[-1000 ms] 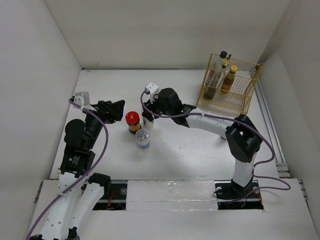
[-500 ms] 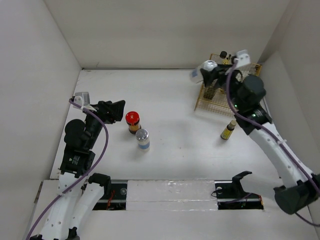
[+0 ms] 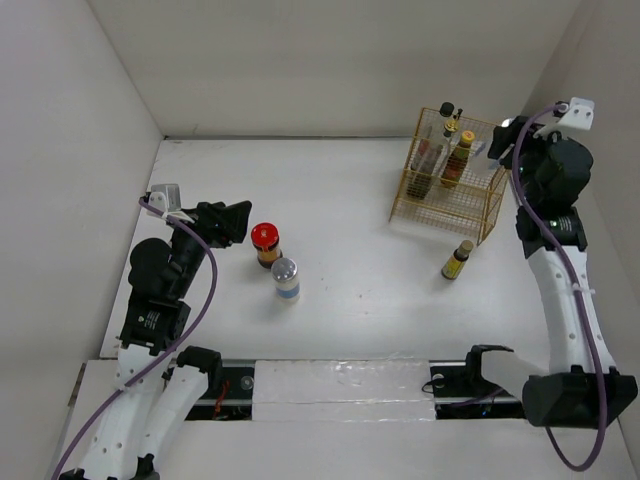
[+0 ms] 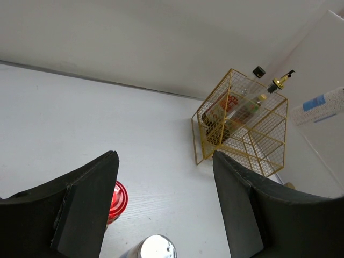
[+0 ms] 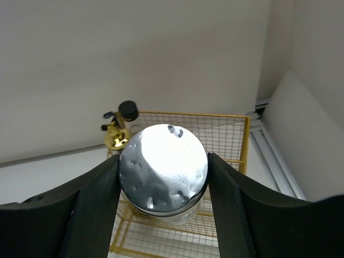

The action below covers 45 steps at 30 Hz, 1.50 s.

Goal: Organize the condiment bottles

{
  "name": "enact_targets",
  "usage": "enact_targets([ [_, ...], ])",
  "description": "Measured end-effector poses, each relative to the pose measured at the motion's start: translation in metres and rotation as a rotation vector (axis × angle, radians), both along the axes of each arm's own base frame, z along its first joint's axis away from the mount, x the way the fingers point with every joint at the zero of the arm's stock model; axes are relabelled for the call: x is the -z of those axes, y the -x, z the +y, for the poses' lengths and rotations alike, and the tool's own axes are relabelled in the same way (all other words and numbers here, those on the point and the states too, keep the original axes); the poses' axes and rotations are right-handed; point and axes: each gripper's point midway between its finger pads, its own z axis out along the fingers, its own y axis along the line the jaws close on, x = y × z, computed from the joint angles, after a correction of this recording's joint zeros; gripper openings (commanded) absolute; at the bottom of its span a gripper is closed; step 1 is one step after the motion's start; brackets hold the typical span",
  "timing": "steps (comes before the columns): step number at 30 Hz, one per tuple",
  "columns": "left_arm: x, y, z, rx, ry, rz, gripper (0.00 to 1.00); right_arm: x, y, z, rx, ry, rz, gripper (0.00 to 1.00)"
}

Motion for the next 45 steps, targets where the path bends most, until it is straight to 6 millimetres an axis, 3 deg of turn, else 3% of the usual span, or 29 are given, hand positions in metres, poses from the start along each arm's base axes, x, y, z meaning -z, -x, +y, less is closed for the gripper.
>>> enact_targets([
  [9,0.0,0.0,0.0,0.0,0.0,0.001,0.66,0.024,-0.064,-0.055,0.116,-0.023,0.092,0.27],
  [15,0.002,-0.002,-0.001,0.0,-0.002,0.009,0.66,0.017,-0.097,-0.073,0.138,-0.023,0.085,0.27],
  [23,0.004,-0.004,-0.001,0.0,-0.004,0.016,0.66,0.02,-0.117,-0.079,0.136,-0.022,0.077,0.27],
  [32,0.007,-0.007,-0.002,0.0,-0.006,0.026,0.66,0.062,-0.14,-0.084,0.136,-0.027,0.154,0.25],
  [38,0.007,-0.007,-0.002,0.0,-0.006,0.026,0.66,0.094,-0.143,-0.085,0.136,-0.034,0.209,0.25],
  [45,0.007,-0.007,-0.002,0.0,-0.006,0.026,0.66,0.123,-0.158,-0.087,0.135,-0.038,0.247,0.31],
])
